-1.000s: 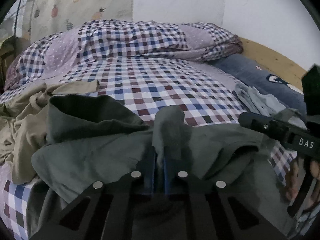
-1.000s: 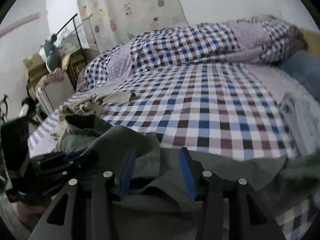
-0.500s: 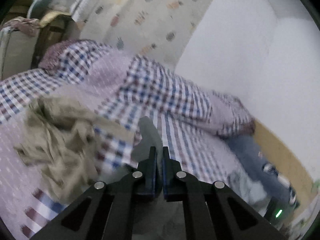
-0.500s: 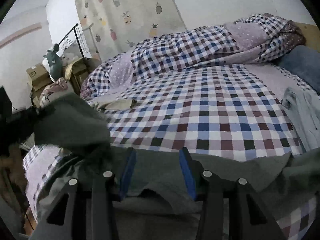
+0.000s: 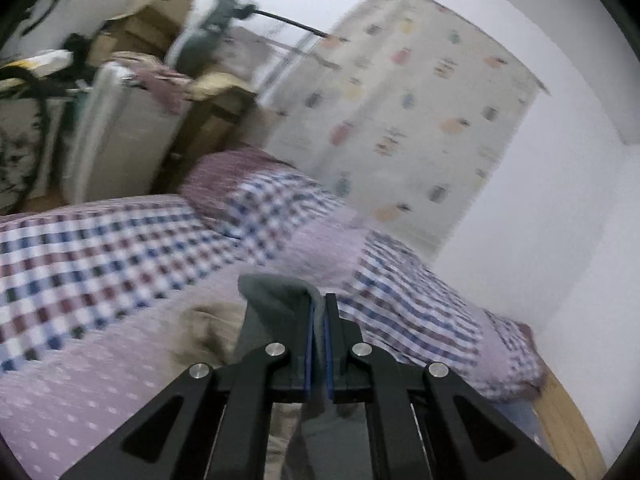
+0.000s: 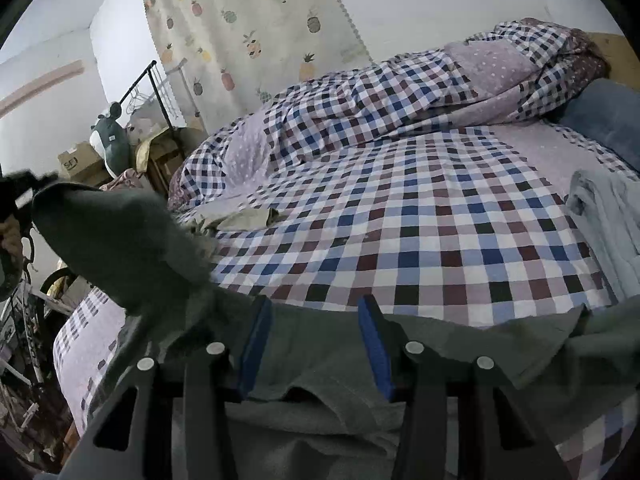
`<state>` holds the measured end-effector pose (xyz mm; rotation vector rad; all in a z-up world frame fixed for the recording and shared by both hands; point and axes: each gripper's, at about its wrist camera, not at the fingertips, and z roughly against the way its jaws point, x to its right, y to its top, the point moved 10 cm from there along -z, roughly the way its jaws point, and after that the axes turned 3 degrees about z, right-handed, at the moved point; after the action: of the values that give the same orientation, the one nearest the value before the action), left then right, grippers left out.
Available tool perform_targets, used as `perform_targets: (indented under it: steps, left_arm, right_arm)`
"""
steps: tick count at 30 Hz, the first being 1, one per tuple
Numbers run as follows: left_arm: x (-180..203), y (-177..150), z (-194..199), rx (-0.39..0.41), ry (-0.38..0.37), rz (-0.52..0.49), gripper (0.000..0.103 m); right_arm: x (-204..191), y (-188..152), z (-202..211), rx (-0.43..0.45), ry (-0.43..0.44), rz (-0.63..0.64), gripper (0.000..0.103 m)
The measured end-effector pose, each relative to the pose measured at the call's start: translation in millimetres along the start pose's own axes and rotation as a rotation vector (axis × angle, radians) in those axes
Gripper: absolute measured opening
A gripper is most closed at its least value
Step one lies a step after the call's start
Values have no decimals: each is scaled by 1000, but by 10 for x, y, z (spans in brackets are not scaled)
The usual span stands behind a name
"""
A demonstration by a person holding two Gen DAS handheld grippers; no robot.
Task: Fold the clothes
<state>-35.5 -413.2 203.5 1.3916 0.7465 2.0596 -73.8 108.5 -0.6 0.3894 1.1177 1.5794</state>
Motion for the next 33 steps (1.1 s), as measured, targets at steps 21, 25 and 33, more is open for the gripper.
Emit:
perform_targets:
  steps: [21, 25, 33]
  left_arm:
    - [-559, -1425, 146, -279, -91, 82, 74]
    - [233, -2345, 202, -491, -251, -87, 75]
    - [888, -3461, 68, -753, -302, -261, 75]
  right_arm:
    - [564, 239, 296, 66, -6, -186, 51]
    - [730, 245, 379, 74, 13, -281, 51]
    - [755, 288, 509, 85, 5, -252, 51]
